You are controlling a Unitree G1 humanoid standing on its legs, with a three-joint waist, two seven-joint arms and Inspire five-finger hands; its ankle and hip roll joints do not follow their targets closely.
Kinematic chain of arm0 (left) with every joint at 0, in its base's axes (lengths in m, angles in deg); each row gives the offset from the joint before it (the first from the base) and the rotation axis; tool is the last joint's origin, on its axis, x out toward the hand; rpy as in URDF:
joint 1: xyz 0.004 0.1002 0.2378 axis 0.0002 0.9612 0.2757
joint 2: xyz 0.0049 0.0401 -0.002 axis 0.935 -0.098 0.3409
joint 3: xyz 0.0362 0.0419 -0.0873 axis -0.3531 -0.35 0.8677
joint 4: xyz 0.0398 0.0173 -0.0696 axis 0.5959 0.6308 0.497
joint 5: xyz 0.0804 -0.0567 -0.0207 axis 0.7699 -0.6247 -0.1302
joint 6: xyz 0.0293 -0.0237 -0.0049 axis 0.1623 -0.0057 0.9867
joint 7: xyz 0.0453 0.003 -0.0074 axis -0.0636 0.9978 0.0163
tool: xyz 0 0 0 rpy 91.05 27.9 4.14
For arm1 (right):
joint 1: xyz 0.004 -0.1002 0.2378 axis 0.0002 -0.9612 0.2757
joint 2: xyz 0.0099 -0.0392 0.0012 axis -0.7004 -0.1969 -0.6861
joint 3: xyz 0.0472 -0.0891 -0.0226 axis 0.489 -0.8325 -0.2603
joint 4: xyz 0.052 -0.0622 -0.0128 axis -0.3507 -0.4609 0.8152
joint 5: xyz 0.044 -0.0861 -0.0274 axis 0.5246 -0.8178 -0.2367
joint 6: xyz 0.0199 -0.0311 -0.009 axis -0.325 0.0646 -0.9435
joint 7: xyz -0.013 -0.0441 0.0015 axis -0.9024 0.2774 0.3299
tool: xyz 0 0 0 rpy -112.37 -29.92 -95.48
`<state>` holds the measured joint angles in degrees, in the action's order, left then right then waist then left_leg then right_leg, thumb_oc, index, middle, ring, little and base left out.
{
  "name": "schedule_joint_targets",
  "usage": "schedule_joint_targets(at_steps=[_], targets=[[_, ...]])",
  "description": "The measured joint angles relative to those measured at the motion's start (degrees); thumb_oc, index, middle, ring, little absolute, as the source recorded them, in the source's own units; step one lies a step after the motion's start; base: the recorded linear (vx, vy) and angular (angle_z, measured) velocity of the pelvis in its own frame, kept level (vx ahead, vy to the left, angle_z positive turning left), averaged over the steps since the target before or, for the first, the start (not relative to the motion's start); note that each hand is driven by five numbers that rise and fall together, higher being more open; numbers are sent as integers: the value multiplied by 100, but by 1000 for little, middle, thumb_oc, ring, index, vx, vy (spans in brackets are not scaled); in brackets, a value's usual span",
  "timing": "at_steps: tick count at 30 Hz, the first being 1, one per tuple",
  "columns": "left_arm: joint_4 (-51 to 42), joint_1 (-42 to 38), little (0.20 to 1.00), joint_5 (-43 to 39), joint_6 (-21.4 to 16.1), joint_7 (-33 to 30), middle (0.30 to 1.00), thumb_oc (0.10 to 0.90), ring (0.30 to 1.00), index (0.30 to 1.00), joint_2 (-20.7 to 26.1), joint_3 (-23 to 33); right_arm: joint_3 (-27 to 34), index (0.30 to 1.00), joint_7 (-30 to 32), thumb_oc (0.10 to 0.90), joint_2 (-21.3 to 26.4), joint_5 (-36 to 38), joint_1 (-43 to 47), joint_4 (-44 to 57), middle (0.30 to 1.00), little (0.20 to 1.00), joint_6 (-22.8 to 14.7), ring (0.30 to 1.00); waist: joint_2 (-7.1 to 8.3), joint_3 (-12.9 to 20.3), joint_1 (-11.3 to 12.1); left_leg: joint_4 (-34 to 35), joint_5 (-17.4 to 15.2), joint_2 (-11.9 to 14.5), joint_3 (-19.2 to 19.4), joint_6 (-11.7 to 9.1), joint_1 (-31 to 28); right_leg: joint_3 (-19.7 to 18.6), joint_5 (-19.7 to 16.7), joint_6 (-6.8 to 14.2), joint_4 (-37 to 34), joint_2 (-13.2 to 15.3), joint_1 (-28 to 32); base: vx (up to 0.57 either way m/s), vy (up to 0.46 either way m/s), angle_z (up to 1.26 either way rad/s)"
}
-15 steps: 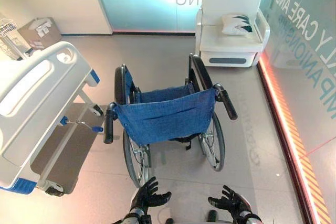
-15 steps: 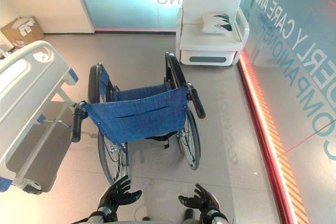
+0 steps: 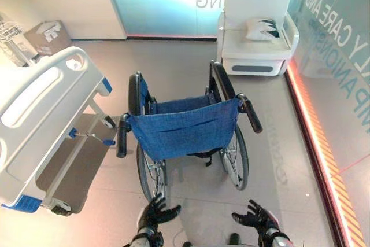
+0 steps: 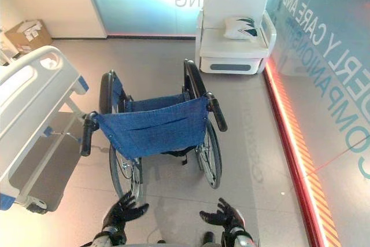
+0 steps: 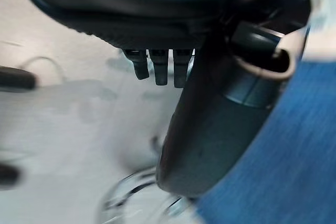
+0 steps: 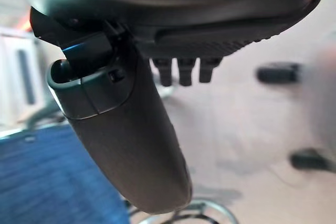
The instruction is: Push the wheelchair next to the bed
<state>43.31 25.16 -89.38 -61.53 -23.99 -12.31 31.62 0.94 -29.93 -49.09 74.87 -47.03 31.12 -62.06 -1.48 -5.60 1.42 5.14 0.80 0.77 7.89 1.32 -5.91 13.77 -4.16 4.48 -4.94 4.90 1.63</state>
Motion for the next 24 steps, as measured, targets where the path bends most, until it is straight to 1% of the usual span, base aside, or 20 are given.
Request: schedule_joint_targets(at_steps=[1, 4, 6, 8, 12, 14, 16, 17, 19, 21, 23, 24], targets=[[-147, -89, 900, -87, -1, -103, 900, 800, 900, 900, 123, 63, 8, 900, 0, 800, 115, 92, 149, 35, 900, 900, -1, 900, 30, 5, 20, -7, 34, -3, -21, 0, 84, 31, -19, -7, 17, 6, -78, -239, -12, 13], [-212, -601, 900, -327, 12, -431, 900, 800, 900, 900, 467, 199, 193, 900, 30, 800, 442, 368, 795, -24, 900, 900, -30, 900, 100, -68, 17, -72, 131, -28, -104, 9, 362, 73, -111, -34, 44, 32, -330, -123, 5, 13], [-222, -889, 900, -503, 1, -675, 900, 800, 900, 900, 600, 369, 366, 900, 122, 800, 673, 466, 1282, -42, 900, 900, -21, 900, 84, -151, 6, -39, 172, -40, -107, 20, 417, 88, -134, -30, 35, 44, -385, 10, 3, 4], [-234, -1186, 900, -630, -1, -970, 900, 800, 900, 900, 766, 560, 514, 900, 215, 800, 969, 660, 1795, 2, 900, 900, -27, 900, 54, -297, -19, -34, 183, -43, -111, 20, 355, 91, -156, -21, 10, 37, -314, 65, 3, 2], [-432, -1297, 900, -630, -36, -1248, 900, 800, 900, 900, 857, 869, 644, 900, 483, 800, 1245, 690, 2066, 307, 900, 900, -27, 900, 18, -448, -18, 4, 181, -27, -135, 16, 163, 93, -138, -33, -11, 29, -111, 106, 2, 4], [-658, -1312, 900, -629, -37, -1426, 900, 800, 900, 900, 965, 896, 702, 900, 653, 800, 1330, 849, 2108, 631, 900, 900, -14, 900, 16, -509, -13, 4, 181, -23, -143, 15, 150, 93, -138, -34, -11, 20, -92, 88, 10, 4], [-840, -1400, 900, -631, -43, -1620, 900, 800, 900, 900, 1066, 938, 691, 900, 826, 800, 1436, 862, 2208, 963, 900, 900, 55, 900, 15, -589, 6, 4, 182, -24, -150, 15, 102, 99, -139, -35, -12, 14, -36, 56, 0, 2], [-853, -1458, 900, -631, -43, -1675, 900, 800, 900, 900, 1120, 938, 688, 900, 880, 800, 1450, 862, 2315, 972, 900, 900, 70, 900, 17, -634, -6, 4, 181, -23, -151, 15, 48, 100, -139, -35, -12, 13, 15, 38, -7, 1], [-1050, -1632, 900, -627, -77, -1828, 900, 800, 900, 900, 1299, 937, 692, 900, 1153, 800, 1559, 863, 2560, 1189, 900, 900, 87, 900, 22, -647, -2, 7, 182, -23, -150, 14, 16, 102, -137, -33, -14, 12, 54, 0, 0, 0], [-1256, -1650, 900, -627, -94, -1922, 900, 800, 900, 900, 1396, 936, 690, 900, 1291, 800, 1606, 863, 2637, 1394, 900, 900, 97, 900, 25, -650, 0, 7, 182, -23, -152, 14, 17, 106, -138, -34, -14, 10, 56, 0, 0, 0], [-1733, -1733, 900, -527, -143, -2262, 900, 800, 900, 900, 1517, 943, 686, 900, 1564, 800, 1751, 873, 2668, 1946, 900, 900, 96, 900, 28, -653, 24, 7, 186, -15, -186, 7, 21, 122, -138, -35, -14, 12, 62, -1, -31, 5], [-1829, -1766, 900, -486, -148, -2343, 900, 800, 900, 900, 1542, 945, 687, 900, 1624, 800, 1775, 872, 2681, 2063, 900, 900, 97, 900, 30, -654, 33, 7, 188, -13, -194, 5, 20, 123, -137, -36, -15, 11, 67, -4, -32, 6]])
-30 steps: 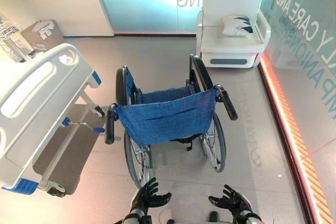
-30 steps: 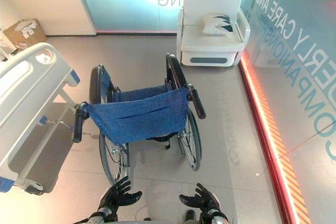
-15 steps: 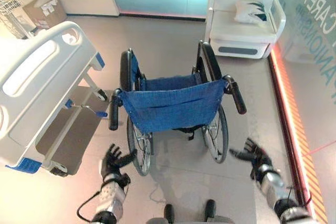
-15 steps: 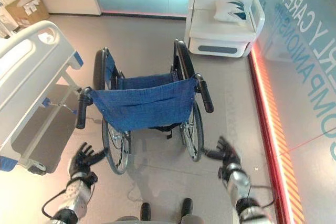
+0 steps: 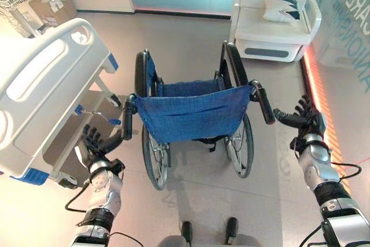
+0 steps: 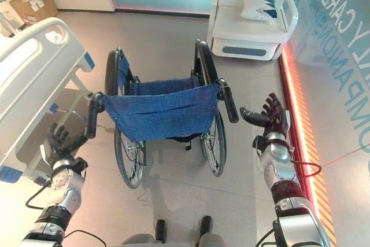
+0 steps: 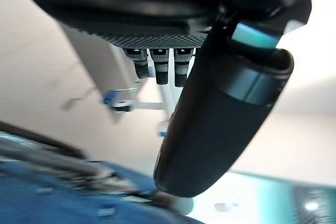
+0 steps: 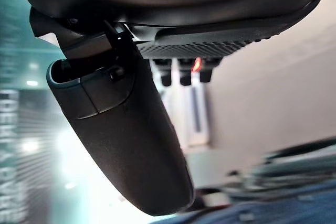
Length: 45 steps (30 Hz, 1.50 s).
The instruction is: Push the wheelchair next to the bed
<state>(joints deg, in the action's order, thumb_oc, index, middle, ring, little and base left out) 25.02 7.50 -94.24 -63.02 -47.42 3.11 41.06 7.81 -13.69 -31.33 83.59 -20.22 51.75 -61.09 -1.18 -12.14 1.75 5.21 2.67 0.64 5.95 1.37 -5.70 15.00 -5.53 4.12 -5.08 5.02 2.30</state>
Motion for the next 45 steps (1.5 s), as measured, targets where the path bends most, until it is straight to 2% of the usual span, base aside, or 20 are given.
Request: schedule_joint_targets(at_steps=[4, 10, 16, 19, 24, 26, 31, 37, 45], targets=[[-539, -199, 900, 419, -31, -238, 900, 800, 900, 900, 151, 102, -1, 900, 112, 800, 51, -43, 137, 500, 900, 900, -2, 900, 75, -47, 11, -1, 12, 9, -82, -15, 25, 5, 10, -13, 0, -12, 2, -2, -34, 6], [-1383, -229, 900, 629, -75, -201, 900, 800, 900, 900, 149, 166, -1, 900, 120, 800, 59, -47, 138, 1098, 900, 900, 0, 900, 124, -76, 45, -2, 12, 10, -100, -15, 31, 3, 13, -10, 0, -30, 4, 5, -34, 2], [-1939, -228, 900, 651, -127, 312, 900, 800, 900, 900, 138, 160, -7, 900, 92, 800, 43, -78, 129, 1593, 900, 900, 22, 900, 142, -86, 94, -2, 12, 10, -107, -16, 29, 2, 14, -9, 0, -32, 15, 3, -5, 1], [-2224, -227, 900, 662, -87, 750, 900, 800, 900, 900, 138, 149, -20, 900, -206, 800, 39, -290, -5, 1957, 900, 900, 273, 900, 195, -117, 102, -2, 13, 11, -107, -18, 23, -1, 15, -10, 0, -32, 23, -3, -10, 0], [-2307, -207, 900, 1001, 418, 1162, 900, 800, 900, 900, 177, 69, -78, 900, -489, 800, 39, -367, -140, 2074, 900, 900, 784, 900, 227, -135, 102, -2, 14, 8, -105, -19, 25, -11, 15, -10, 1, -30, 22, -3, -6, 0], [-2296, -161, 900, 1120, 718, 1301, 900, 800, 900, 900, 387, -73, -96, 900, -616, 800, 42, -548, -215, 2073, 900, 900, 1008, 900, 240, -142, 99, -2, 14, 14, -104, -21, 27, -13, 15, -10, 1, -37, 18, 0, 0, 0], [-2202, -67, 900, 1499, 1056, 1493, 900, 800, 900, 900, 662, -186, -255, 900, -662, 800, 91, -566, -334, 2050, 900, 900, 1364, 900, 260, -154, 81, -3, 14, 13, -94, -21, 27, -19, 15, -10, 1, -38, 12, 0, 0, 0], [-1967, -67, 900, 1903, 1374, 1484, 900, 800, 900, 900, 1038, -361, -271, 900, -706, 800, 192, -998, -312, 2036, 900, 900, 1572, 900, 275, -161, 83, -3, 14, 12, -86, -21, 28, -29, 15, -9, 1, -37, 7, -30, -6, 0], [-1992, -179, 900, 2007, 1641, 1416, 900, 800, 900, 900, 1248, -539, -493, 900, -618, 800, 342, -1409, -106, 2029, 900, 900, 1809, 900, 291, -166, 88, -3, 14, 12, -74, -23, 35, -46, 14, -10, 1, -37, -1, -52, -9, 0]])
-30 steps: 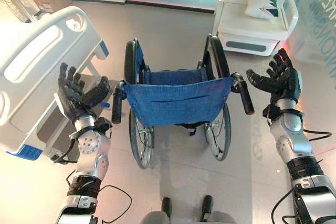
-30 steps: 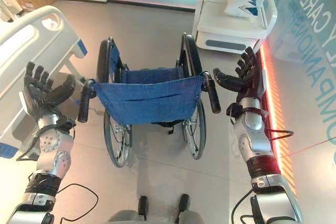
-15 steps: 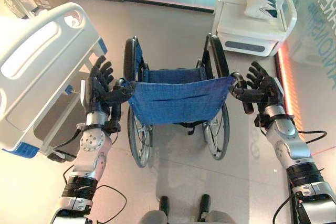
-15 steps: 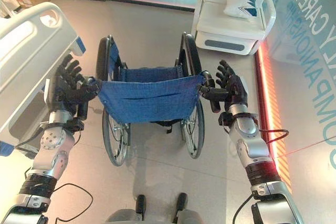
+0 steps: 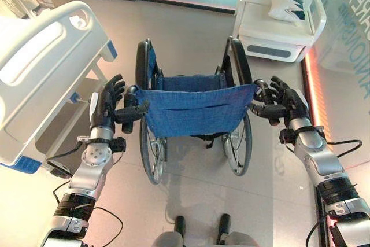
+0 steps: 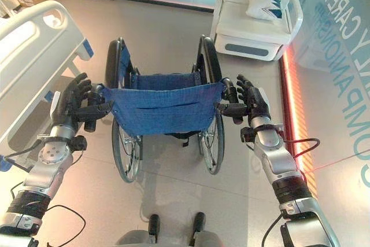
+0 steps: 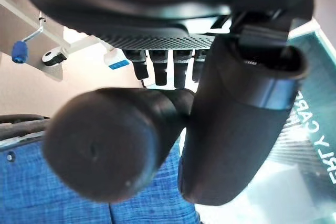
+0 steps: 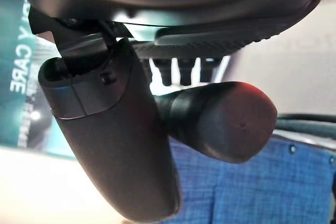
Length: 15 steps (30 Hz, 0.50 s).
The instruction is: Push the wheelchair next to the bed
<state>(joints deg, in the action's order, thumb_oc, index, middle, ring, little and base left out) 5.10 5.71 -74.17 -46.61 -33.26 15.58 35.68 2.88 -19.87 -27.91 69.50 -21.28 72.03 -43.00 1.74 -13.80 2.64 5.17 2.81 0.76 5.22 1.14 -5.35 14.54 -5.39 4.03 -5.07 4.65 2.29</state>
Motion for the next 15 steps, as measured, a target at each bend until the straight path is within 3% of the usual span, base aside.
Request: schedule_joint_targets(at_steps=[8, 15], targets=[[256, -325, 900, 0, 141, -98, 900, 800, 900, 900, 1, -187, -221, 900, 156, 800, 68, -2, 180, -31, 900, 900, 165, 900, -1, 0, 4, -17, 1, 0, -3, -2, 6, 8, -1, -1, 0, -1, 5, 0, 0, 0], [658, -886, 900, 231, 647, 31, 900, 800, 900, 900, 63, -404, -490, 900, 181, 800, 138, -37, 717, -371, 900, 900, 662, 900, -1, 0, 5, -49, 6, 2, -6, -9, -3, 18, -3, -2, 0, -2, 37, 0, 0, 0]])
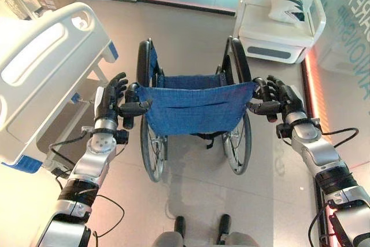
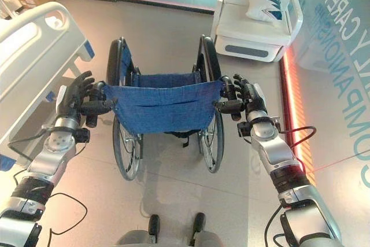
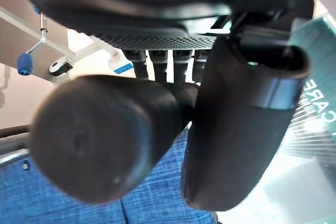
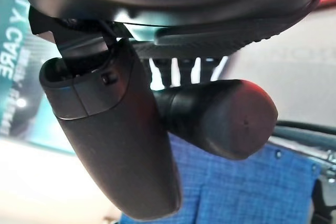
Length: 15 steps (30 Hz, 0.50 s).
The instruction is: Push the wheelchair next to the bed
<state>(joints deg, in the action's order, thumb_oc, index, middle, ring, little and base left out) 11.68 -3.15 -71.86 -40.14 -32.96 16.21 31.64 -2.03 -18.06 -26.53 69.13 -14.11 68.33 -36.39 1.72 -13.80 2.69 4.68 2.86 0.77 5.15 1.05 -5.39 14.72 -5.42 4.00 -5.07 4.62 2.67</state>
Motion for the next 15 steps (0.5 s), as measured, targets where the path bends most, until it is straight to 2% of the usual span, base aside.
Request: schedule_joint_targets(at_steps=[6, 15], targets=[[182, -659, 900, 252, 778, 416, 900, 800, 900, 900, 404, -499, -404, 900, 3, 800, 150, -171, 625, -282, 900, 900, 572, 900, -9, -5, 6, -22, 0, -5, 1, 0, 0, -2, -3, 2, 1, 3, 15, -11, 3, 1], [351, -1460, 900, 664, 1659, 745, 900, 800, 900, 900, 564, -983, -596, 900, 54, 800, 151, -171, 1343, -611, 900, 900, 1197, 900, -104, -119, 4, -81, -1, -8, -18, -2, 55, 14, -3, 1, 1, 7, 7, -28, -5, 2]])
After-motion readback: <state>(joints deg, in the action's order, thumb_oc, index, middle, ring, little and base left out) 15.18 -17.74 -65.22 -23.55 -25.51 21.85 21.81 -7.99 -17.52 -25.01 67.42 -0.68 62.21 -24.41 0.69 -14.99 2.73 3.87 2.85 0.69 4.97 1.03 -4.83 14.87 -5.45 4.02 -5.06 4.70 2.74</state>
